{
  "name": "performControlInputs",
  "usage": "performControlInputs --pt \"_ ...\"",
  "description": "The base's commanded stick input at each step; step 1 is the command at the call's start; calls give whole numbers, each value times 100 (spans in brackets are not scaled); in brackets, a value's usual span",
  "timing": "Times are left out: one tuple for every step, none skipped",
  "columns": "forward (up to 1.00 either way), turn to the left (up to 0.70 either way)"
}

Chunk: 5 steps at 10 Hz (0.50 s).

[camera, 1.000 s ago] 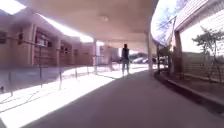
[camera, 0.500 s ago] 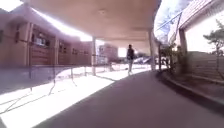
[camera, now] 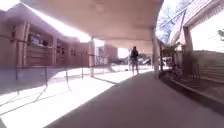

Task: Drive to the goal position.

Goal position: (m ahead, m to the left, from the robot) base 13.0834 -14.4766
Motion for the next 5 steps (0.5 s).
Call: performControlInputs --pt "85 0" --pt "85 0" --pt "85 0" --pt "85 0" --pt "85 -12"
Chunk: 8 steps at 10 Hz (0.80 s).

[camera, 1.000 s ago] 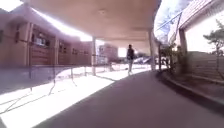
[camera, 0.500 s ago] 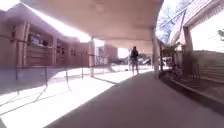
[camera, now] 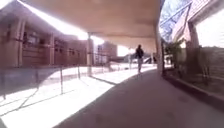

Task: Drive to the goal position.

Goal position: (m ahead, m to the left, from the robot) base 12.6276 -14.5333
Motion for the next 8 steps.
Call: performControlInputs --pt "85 -23" --pt "85 0" --pt "85 0" --pt "85 0" --pt "85 0" --pt "85 0" --pt "85 0" --pt "85 0"
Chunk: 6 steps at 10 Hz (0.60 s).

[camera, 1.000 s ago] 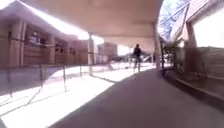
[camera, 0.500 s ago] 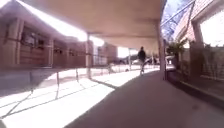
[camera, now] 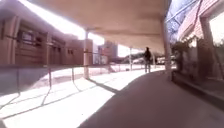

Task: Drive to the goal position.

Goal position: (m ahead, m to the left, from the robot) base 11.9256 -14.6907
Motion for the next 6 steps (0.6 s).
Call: performControlInputs --pt "85 0" --pt "85 0" --pt "85 0" --pt "85 0" --pt "85 0" --pt "85 0"
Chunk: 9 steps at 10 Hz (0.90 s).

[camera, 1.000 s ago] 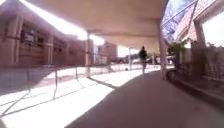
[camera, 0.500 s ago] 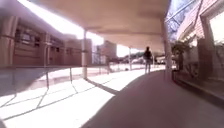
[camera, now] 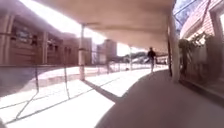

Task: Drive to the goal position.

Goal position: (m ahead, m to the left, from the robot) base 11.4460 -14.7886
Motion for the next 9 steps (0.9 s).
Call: performControlInputs --pt "85 0" --pt "85 0" --pt "85 0" --pt "85 0" --pt "85 0" --pt "85 0" --pt "85 0" --pt "85 0" --pt "85 0"
